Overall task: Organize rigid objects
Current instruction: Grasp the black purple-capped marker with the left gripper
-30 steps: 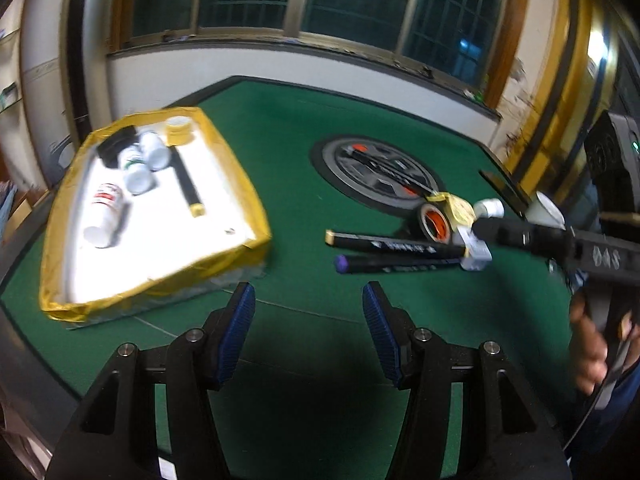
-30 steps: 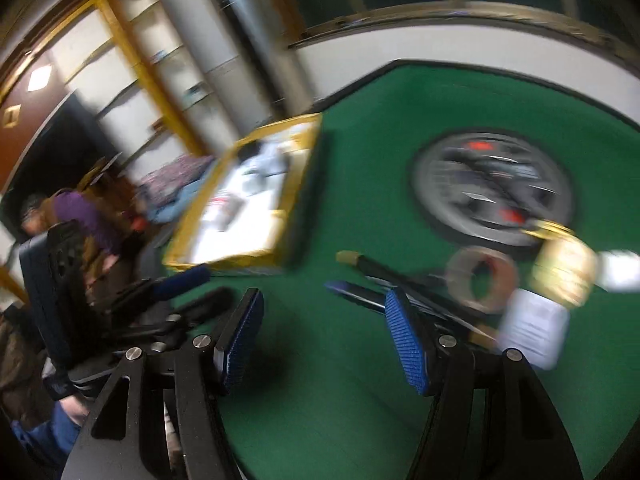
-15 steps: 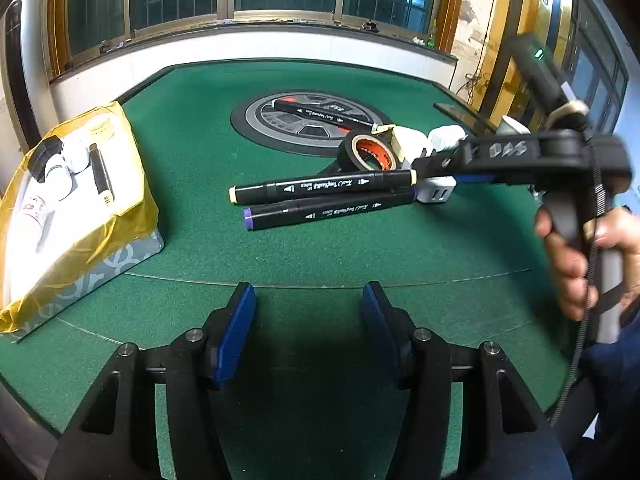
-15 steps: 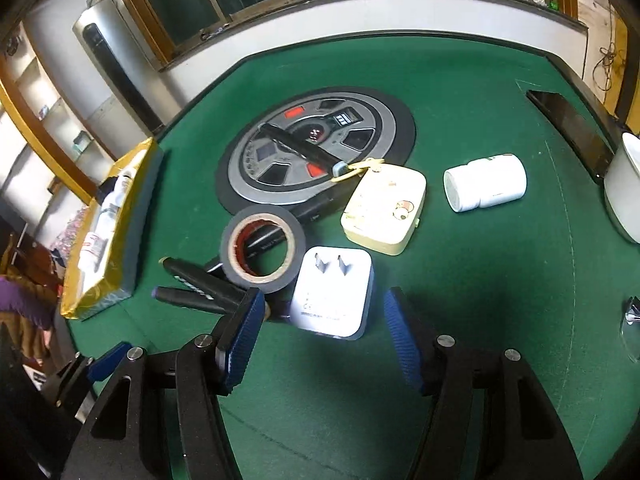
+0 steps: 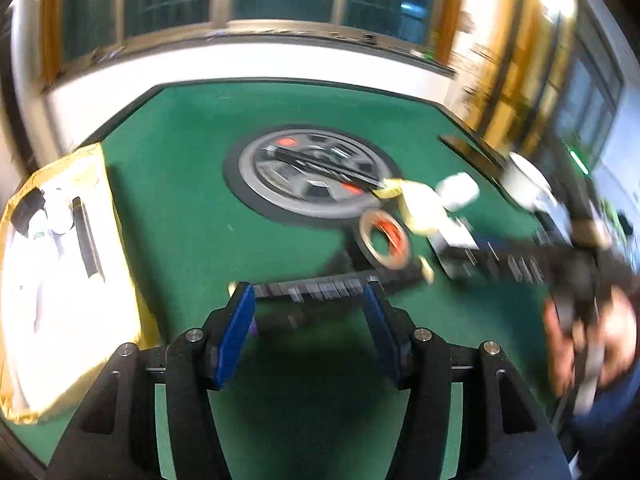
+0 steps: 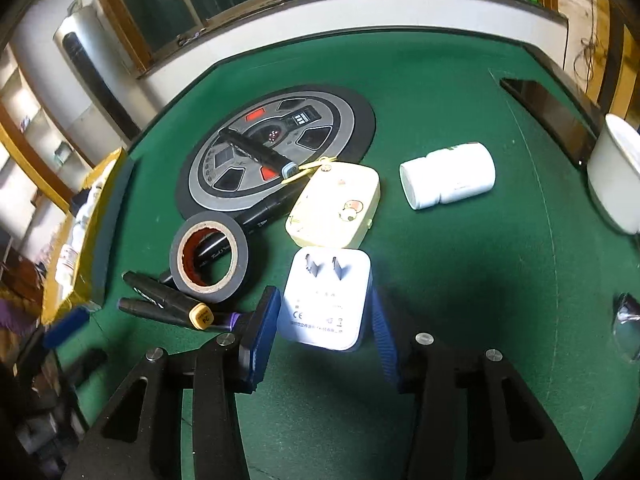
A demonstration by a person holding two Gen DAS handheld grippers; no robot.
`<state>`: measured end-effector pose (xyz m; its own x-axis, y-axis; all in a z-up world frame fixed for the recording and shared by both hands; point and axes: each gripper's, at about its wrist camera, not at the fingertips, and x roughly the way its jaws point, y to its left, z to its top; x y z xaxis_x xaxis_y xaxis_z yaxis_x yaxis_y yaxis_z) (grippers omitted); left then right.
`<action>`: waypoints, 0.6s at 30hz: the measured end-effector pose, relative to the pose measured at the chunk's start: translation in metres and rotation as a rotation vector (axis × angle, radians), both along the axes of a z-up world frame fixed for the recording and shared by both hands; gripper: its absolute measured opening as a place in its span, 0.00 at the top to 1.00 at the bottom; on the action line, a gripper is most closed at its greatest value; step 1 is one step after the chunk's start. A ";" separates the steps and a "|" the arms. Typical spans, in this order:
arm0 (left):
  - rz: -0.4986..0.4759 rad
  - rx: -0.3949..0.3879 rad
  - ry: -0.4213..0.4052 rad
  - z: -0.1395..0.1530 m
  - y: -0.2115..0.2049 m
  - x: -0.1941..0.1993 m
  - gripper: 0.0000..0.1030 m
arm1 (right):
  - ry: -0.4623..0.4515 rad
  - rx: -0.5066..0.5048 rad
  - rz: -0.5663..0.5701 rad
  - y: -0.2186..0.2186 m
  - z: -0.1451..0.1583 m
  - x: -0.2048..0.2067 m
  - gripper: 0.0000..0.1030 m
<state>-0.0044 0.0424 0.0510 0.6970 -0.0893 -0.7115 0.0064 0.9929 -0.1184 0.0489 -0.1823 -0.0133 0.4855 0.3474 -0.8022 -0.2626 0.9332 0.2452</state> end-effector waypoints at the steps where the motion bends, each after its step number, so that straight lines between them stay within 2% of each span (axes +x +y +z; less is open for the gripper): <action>1: 0.017 -0.009 0.008 -0.002 0.004 0.009 0.47 | -0.003 -0.003 0.001 0.000 0.000 -0.001 0.60; 4: 0.061 -0.064 0.088 -0.017 0.016 0.036 0.47 | -0.001 0.006 0.003 -0.002 0.001 -0.001 0.60; 6: 0.066 -0.097 0.139 -0.027 0.020 0.039 0.47 | 0.005 0.016 0.001 -0.003 0.001 0.000 0.60; 9: 0.013 -0.125 0.174 -0.032 0.014 0.026 0.47 | 0.007 0.019 -0.004 -0.002 0.001 0.001 0.60; 11: -0.035 -0.194 0.225 -0.036 0.009 0.011 0.47 | 0.010 0.024 -0.009 -0.003 0.001 0.001 0.60; 13: -0.078 -0.232 0.232 -0.037 0.001 -0.007 0.47 | 0.012 0.028 -0.010 -0.003 0.001 0.001 0.60; 18: -0.201 -0.178 0.243 -0.036 -0.029 -0.038 0.47 | 0.008 0.023 -0.013 -0.002 0.001 0.001 0.60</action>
<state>-0.0425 0.0139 0.0152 0.4649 -0.3449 -0.8154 0.1498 0.9383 -0.3115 0.0502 -0.1846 -0.0124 0.4839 0.3593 -0.7979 -0.2481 0.9307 0.2686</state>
